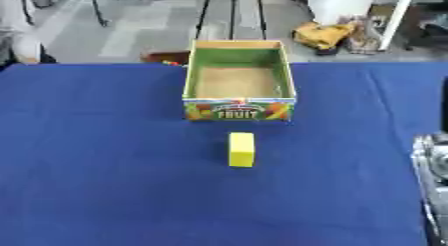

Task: Pick up objects on the table and place them in the box.

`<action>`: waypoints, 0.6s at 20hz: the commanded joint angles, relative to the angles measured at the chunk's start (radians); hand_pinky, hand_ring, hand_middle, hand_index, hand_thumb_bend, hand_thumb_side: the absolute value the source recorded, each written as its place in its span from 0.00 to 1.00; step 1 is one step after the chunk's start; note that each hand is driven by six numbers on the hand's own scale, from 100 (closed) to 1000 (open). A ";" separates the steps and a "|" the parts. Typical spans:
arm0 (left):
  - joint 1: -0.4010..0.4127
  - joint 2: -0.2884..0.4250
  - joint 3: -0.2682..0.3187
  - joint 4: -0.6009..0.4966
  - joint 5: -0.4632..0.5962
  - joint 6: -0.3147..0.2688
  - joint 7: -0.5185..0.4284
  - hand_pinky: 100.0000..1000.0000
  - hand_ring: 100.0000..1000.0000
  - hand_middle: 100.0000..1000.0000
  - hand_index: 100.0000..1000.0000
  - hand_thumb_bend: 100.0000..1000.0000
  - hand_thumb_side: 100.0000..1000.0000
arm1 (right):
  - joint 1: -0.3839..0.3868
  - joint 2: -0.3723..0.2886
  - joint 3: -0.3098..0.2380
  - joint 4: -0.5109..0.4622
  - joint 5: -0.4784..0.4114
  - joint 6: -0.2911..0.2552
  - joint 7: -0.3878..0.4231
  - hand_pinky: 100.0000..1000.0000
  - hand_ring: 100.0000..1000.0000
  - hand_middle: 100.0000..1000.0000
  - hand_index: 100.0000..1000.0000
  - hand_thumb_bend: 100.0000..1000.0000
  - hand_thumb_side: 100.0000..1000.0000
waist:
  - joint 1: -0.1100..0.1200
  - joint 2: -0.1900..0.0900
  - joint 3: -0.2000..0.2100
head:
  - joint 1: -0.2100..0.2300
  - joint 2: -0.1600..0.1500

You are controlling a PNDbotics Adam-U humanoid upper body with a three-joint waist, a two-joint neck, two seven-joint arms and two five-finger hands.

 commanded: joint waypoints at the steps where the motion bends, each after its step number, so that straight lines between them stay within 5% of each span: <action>1: -0.013 0.016 0.005 -0.018 -0.005 -0.001 0.000 0.52 0.73 0.83 0.94 0.00 0.99 | -0.010 -0.013 -0.008 -0.020 -0.004 0.002 0.003 0.66 0.64 0.53 0.67 0.00 0.66 | 0.001 -0.010 0.001 | 0.003 0.005; 12: -0.015 0.010 0.005 -0.018 -0.012 -0.001 -0.003 0.52 0.73 0.83 0.94 0.00 0.99 | -0.008 -0.026 -0.006 -0.020 -0.006 0.014 0.015 0.67 0.65 0.53 0.68 0.00 0.67 | 0.003 0.004 0.008 | 0.010 0.014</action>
